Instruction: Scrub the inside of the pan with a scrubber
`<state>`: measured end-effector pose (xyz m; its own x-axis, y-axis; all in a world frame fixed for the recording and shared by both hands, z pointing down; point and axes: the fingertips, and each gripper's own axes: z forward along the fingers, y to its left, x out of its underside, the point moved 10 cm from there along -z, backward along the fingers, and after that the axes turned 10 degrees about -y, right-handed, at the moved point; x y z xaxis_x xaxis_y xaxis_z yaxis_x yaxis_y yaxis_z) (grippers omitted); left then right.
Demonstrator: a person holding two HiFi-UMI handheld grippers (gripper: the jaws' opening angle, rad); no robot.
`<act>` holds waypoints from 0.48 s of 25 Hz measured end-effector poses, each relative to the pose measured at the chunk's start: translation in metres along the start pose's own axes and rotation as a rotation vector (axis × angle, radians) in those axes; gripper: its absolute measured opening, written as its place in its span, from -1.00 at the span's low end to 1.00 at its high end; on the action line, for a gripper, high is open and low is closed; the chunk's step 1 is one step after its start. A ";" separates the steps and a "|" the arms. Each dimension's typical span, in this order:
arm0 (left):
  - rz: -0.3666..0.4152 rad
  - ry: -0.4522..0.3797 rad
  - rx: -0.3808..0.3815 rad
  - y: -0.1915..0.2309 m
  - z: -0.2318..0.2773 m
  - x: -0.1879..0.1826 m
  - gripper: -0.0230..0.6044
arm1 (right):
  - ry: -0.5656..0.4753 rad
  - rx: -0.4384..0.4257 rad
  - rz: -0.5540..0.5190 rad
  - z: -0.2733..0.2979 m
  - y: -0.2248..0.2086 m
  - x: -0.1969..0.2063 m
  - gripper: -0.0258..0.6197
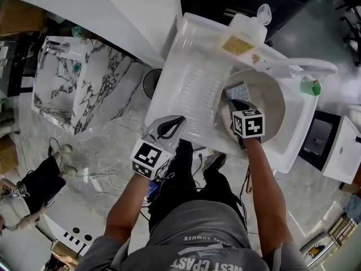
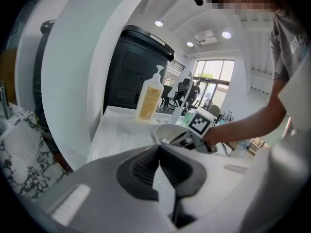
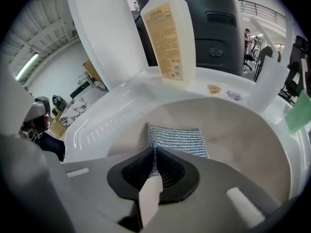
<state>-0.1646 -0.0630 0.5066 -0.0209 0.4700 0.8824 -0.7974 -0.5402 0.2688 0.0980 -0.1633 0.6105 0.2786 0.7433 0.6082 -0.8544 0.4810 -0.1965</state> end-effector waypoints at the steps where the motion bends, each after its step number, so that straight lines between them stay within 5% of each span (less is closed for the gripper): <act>1: 0.000 0.003 0.000 0.000 0.001 0.001 -0.92 | 0.009 -0.006 -0.002 0.004 0.001 0.001 -0.83; 12: -0.004 0.019 0.015 -0.001 0.004 0.007 -0.92 | 0.073 -0.032 -0.024 0.012 0.009 0.017 -0.84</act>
<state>-0.1614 -0.0620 0.5145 -0.0297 0.4852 0.8739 -0.7882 -0.5490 0.2780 0.0896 -0.1520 0.6283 0.3305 0.7628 0.5558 -0.8330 0.5126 -0.2083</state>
